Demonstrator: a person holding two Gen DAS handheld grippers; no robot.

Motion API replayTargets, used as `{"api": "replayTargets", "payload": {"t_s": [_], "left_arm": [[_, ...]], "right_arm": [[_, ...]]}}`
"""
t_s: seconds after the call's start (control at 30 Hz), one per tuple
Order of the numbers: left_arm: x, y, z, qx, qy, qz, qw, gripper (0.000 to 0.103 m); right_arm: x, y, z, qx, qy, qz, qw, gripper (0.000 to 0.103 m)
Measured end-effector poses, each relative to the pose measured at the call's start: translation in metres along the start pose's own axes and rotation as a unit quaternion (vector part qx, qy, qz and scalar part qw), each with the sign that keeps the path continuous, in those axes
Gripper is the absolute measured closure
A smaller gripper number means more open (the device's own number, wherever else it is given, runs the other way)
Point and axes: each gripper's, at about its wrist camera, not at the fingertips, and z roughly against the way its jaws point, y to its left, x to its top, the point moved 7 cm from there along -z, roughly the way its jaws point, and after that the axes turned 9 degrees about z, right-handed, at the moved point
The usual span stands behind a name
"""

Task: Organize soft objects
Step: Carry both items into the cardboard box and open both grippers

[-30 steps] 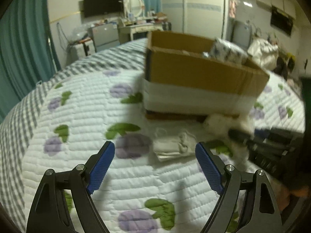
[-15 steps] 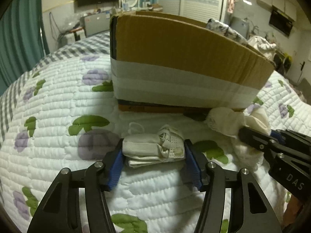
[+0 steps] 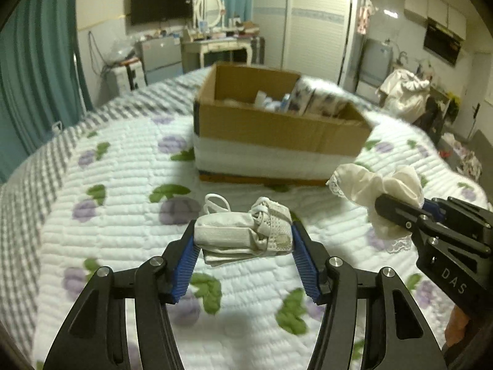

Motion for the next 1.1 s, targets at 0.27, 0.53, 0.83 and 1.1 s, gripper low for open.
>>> {"api": "replayTargets", "payload": {"t_s": [0.27,0.53,0.83,1.1], "left_arm": [[0.033,-0.027,0.079,-0.001,-0.066,-0.011,0.9977,0.046],[0.082,-0.042,0.123,0.009,-0.132,-0.022,0.9910,0.046],[0.151,-0.053,0.103,0.015,-0.172,-0.025,0.9846,0.046],[0.189,-0.043,0.022,0.032,-0.157,-0.024,0.9868,0.046]], "right_arm": [[0.036,0.008,0.089,0.002,-0.067,0.041,0.997,0.084],[0.090,0.002,0.145,0.010,-0.122,0.064,0.990,0.084],[0.177,-0.022,0.151,0.025,-0.171,0.085,0.981,0.084],[0.233,-0.034,0.085,0.034,-0.168,0.085,0.982,0.084]]}}
